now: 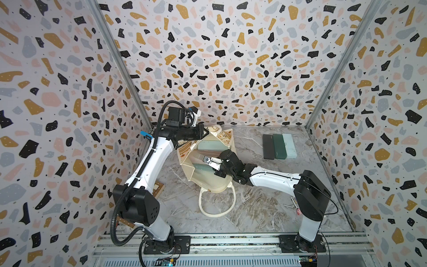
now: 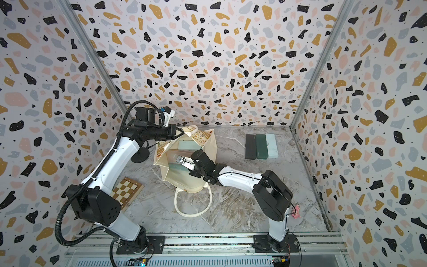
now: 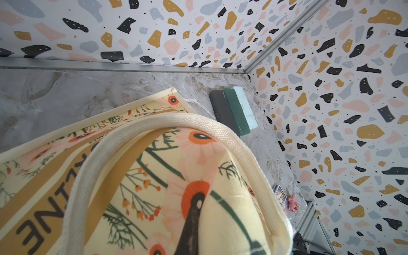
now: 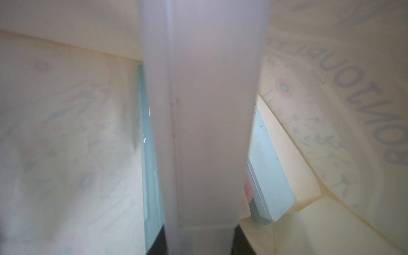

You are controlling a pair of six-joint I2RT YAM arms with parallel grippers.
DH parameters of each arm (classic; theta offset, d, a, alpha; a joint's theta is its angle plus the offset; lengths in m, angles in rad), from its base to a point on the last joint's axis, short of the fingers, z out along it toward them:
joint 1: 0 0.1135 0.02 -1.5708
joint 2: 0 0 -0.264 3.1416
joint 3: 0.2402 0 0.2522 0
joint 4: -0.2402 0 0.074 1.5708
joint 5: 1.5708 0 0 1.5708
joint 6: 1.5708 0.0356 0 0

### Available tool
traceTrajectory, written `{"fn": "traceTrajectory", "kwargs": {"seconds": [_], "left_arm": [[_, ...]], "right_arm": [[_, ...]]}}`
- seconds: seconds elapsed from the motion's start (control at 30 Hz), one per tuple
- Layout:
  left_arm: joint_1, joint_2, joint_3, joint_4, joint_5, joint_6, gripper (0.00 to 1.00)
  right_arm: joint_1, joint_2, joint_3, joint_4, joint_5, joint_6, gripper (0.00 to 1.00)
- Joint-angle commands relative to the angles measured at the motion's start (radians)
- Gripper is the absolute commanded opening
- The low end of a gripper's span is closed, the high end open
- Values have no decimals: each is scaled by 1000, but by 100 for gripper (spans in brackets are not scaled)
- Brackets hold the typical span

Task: Take out the pencil case from the canvas bag
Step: Pick up the pencil case from the canvas bag.

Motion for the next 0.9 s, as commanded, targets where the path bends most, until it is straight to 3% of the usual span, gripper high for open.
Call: {"fn": "traceTrajectory", "kwargs": {"seconds": [0.0,0.17,0.37,0.47,0.63,0.87], "left_arm": [[22,-54,4,35,-123,-22,0],[21,-66,6,7,-239,-19,0],[19,-62,9,8,-217,-22,0],[18,-62,13,1,-234,-25,0],[20,-76,18,-22,-424,-55,0],[19,-45,113,-80,-651,-142,0]], "right_arm": [[7,-108,-19,43,-33,78,24],[9,-221,-59,70,-118,159,24],[9,-319,-78,83,-210,249,24],[9,-371,-91,85,-198,287,24],[-38,-470,-133,63,-89,394,20],[-247,-603,-254,11,-78,599,20]]}}
